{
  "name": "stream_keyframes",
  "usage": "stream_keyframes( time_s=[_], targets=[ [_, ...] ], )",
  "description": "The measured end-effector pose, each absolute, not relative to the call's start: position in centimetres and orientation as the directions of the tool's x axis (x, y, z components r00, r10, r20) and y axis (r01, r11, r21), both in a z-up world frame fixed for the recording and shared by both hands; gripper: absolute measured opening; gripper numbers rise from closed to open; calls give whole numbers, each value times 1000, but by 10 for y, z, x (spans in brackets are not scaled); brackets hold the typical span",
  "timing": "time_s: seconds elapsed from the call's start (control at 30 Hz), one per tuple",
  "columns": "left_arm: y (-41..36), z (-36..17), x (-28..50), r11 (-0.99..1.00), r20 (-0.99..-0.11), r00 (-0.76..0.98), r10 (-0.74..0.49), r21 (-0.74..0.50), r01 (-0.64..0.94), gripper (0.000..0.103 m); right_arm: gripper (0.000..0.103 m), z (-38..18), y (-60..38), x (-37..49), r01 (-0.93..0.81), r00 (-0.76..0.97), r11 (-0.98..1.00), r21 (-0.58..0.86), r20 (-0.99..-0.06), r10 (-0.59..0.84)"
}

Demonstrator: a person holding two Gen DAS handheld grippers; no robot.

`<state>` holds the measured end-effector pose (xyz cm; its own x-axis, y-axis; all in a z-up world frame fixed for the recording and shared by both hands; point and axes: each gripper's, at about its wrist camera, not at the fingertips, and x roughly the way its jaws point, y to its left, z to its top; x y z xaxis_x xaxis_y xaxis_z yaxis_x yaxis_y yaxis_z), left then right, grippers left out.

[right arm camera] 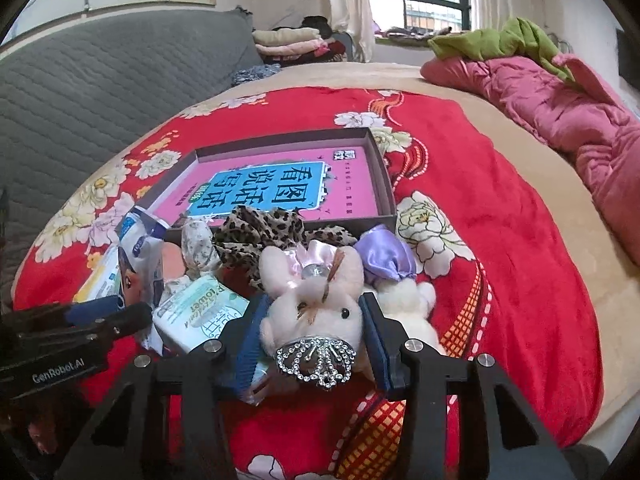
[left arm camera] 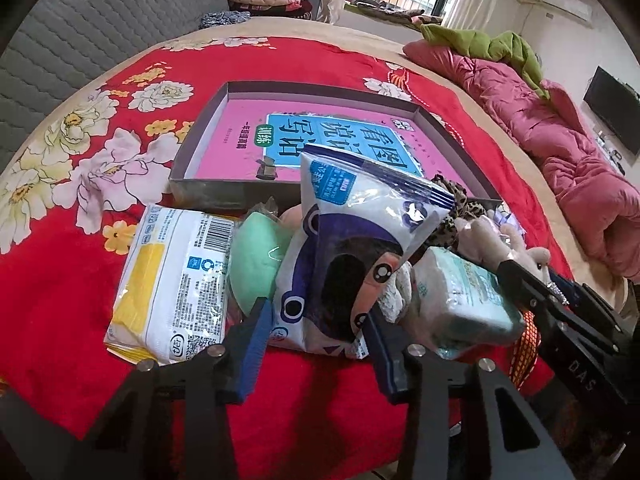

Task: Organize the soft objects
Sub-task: 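Grasp the cartoon-face snack bag with the left gripper while the right grasps the white bunny plush, then carry the snack bag into the pink box with the left gripper while the right carries the bunny there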

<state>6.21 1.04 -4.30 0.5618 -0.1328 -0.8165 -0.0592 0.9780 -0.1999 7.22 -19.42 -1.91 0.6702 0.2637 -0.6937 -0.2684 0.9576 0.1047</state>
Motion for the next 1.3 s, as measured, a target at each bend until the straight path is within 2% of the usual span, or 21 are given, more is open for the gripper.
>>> stream_keyframes(
  time_s=[0.17, 0.23, 0.53, 1.3],
  targets=[
    [13, -39, 59, 972, -795, 586, -159, -231, -50, 31, 43, -11, -198, 67, -284, 695, 952, 116, -659, 288],
    [14, -36, 58, 970, -787, 594, -166, -240, -47, 30, 43, -7, -199, 66, -288, 705, 950, 123, -644, 297],
    [19, -18, 52, 963, -744, 644, -178, -265, -40, 29, 43, 6, -200, 57, -311, 743, 944, 113, -591, 315],
    [40, 3, 71, 966, -692, 714, -104, -241, -93, 29, 43, 27, -196, 58, -331, 815, 942, 52, -487, 313]
  ],
)
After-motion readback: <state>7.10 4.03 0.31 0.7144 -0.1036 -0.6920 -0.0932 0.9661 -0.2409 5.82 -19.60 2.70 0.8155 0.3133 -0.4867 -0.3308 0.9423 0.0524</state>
